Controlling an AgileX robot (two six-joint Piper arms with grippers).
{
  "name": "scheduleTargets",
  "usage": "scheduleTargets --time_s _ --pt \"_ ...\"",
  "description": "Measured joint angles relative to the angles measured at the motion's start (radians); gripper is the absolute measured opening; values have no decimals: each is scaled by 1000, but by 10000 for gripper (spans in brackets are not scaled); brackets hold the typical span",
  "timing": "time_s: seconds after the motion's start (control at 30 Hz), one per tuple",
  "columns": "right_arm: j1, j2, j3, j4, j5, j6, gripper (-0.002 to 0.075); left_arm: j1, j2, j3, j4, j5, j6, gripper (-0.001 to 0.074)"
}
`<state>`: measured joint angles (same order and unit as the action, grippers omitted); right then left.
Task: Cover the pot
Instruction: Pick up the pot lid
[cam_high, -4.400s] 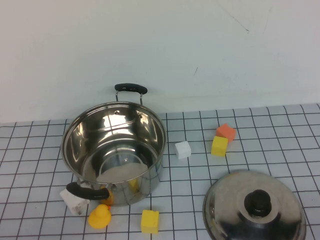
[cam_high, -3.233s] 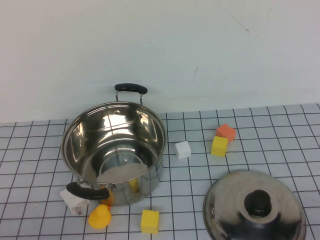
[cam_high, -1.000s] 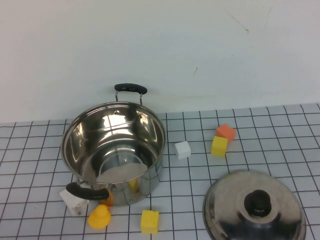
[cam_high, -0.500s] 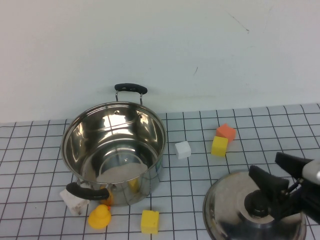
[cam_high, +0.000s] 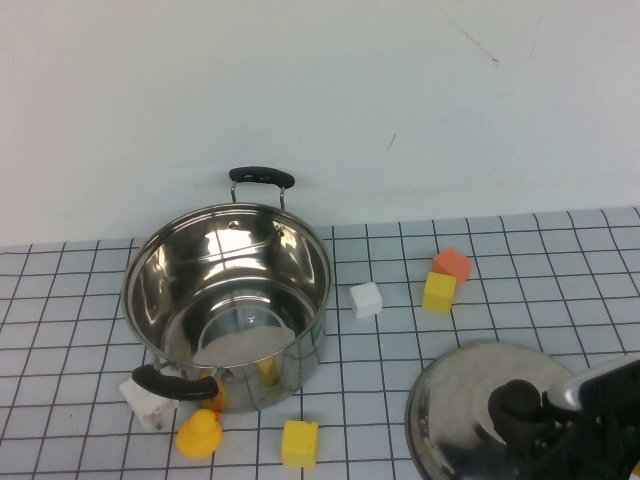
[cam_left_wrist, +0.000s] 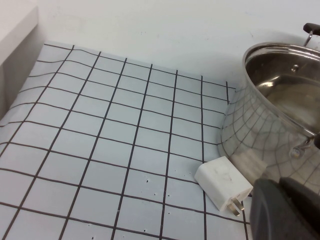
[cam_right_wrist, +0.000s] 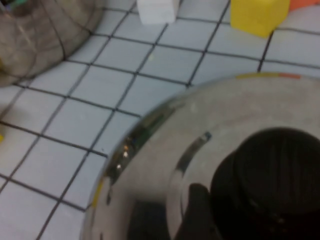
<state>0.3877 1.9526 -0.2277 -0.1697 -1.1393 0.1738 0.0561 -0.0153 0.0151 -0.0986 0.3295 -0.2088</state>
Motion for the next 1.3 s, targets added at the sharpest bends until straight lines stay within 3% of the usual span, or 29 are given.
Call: scheduleTargets --time_s 0.37,0.53,0.77,0.83,0.87,1.13,1.3 --pt "0 34 -24 19 -33 -43 537 0 0 0 0 0 0 -3" --pt "0 36 -26 19 -33 -51 435 0 0 0 0 0 0 -3" --pt "0 16 -2 19 -35 -39 437 0 0 0 0 0 0 -3" --pt "0 -24 20 19 -26 -24 325 0 0 0 0 0 0 -3" --pt "0 -50 35 19 -14 -16 364 0 0 0 0 0 0 -3" --pt "0 -360 87 8 12 40 352 0 0 0 0 0 0 -3" --pt "0 -525 30 -104 26 118 352 0 0 0 0 0 4 -3"
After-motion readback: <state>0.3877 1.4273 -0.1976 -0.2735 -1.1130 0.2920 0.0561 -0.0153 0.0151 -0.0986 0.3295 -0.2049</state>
